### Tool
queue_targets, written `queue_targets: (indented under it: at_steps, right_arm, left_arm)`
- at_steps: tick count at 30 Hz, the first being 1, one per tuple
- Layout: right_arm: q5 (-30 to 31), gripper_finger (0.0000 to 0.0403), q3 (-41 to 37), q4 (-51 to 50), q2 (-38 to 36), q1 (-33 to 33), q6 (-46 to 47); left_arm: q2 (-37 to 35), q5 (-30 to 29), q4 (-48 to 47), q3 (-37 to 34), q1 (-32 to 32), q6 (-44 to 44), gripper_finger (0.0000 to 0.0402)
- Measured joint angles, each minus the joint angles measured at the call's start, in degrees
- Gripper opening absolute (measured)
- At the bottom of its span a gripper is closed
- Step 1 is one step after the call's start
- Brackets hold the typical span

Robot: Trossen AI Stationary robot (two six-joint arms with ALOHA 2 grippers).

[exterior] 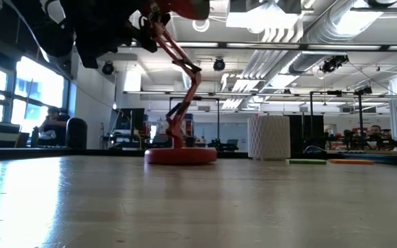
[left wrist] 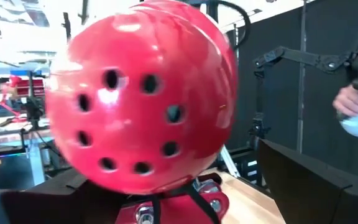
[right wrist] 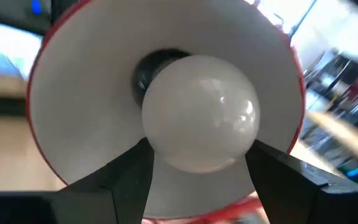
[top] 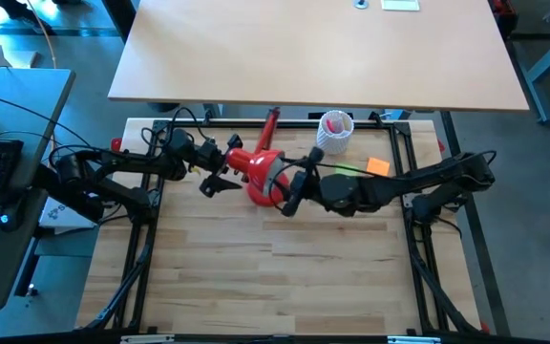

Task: Screw lightbulb
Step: Remove the white lightbulb from the red lamp

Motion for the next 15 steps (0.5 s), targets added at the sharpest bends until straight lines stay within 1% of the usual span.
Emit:
queue_targets:
  at_steps: [4, 7, 9, 12, 14, 15]
  right_arm:
    - [2.63, 0.0248, 1.1, -4.01, 0.03, 0.5, -13.78]
    - [7.32, 0.0248, 1.16, -6.37, 0.03, 1.04, -26.95]
    - [9.71, 0.0248, 1.18, -7.98, 0.03, 1.7, -33.93]
    - [13.47, 0.0248, 1.18, -8.86, 0.05, 2.89, -37.19]
    - [16.43, 0.0248, 1.18, -9.16, 0.05, 4.11, -35.57]
    - [17.88, 0.0248, 1.18, -9.25, 0.05, 4.73, -33.01]
  left_arm:
    - [0.0, 1.41, 0.05, 0.02, 1.01, -1.48, 0.033]
    - [0.03, 1.59, -0.26, 0.02, 1.65, -4.22, 0.033]
    - [0.04, 1.93, -0.33, 0.0, 1.83, -5.33, 0.033]
    - [0.04, 1.9, -0.28, 0.0, 1.86, -6.11, 0.033]
    - [0.04, 1.85, -0.28, 0.0, 1.88, -6.22, 0.033]
    - [0.04, 1.83, -0.26, 0.0, 1.88, -6.24, 0.033]
